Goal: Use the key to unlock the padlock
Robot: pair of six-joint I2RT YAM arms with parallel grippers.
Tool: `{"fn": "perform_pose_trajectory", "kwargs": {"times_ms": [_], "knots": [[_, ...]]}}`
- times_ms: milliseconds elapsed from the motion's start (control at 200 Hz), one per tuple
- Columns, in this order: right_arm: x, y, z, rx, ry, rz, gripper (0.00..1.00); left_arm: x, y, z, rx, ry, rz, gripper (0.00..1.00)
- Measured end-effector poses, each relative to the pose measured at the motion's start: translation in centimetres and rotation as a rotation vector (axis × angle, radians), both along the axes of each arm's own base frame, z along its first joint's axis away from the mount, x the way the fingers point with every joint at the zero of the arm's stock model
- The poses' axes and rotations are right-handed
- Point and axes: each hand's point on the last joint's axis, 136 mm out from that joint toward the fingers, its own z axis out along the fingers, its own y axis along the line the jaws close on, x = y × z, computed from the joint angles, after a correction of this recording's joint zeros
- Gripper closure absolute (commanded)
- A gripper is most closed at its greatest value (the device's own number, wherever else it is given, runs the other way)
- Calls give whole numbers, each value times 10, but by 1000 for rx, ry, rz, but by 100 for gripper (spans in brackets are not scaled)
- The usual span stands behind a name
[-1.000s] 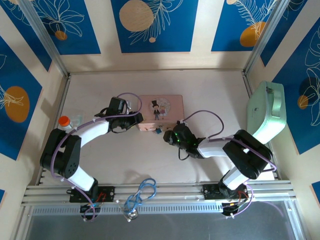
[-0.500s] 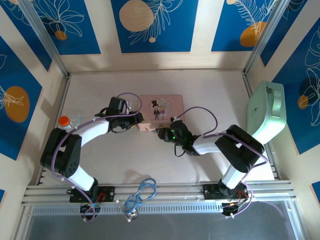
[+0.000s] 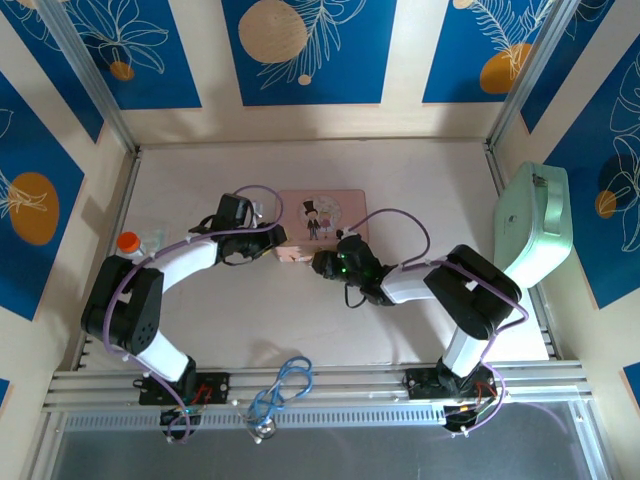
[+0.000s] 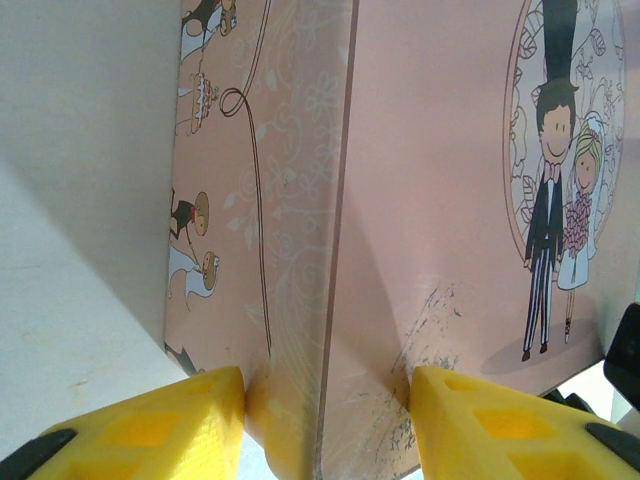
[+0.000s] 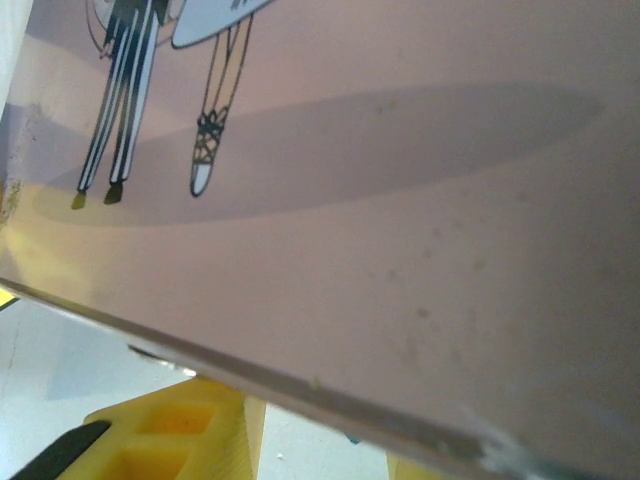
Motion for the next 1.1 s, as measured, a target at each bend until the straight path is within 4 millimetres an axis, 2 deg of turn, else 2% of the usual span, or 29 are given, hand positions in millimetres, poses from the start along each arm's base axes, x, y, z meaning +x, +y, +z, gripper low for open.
{"fn": "perform_pose_trajectory", "kwargs": {"times_ms": [370,755,1101], "knots": [[-2,1,-5,-66,77,-41,63,1,-1,0,-13,-6,1,54],[2,10,-5,-75,92,-41,69,1,-2,0,-13,-7,0,54],[0,13,-4,-63,110,-57,65,1,-2,-1,-19,-11,0,54]]}}
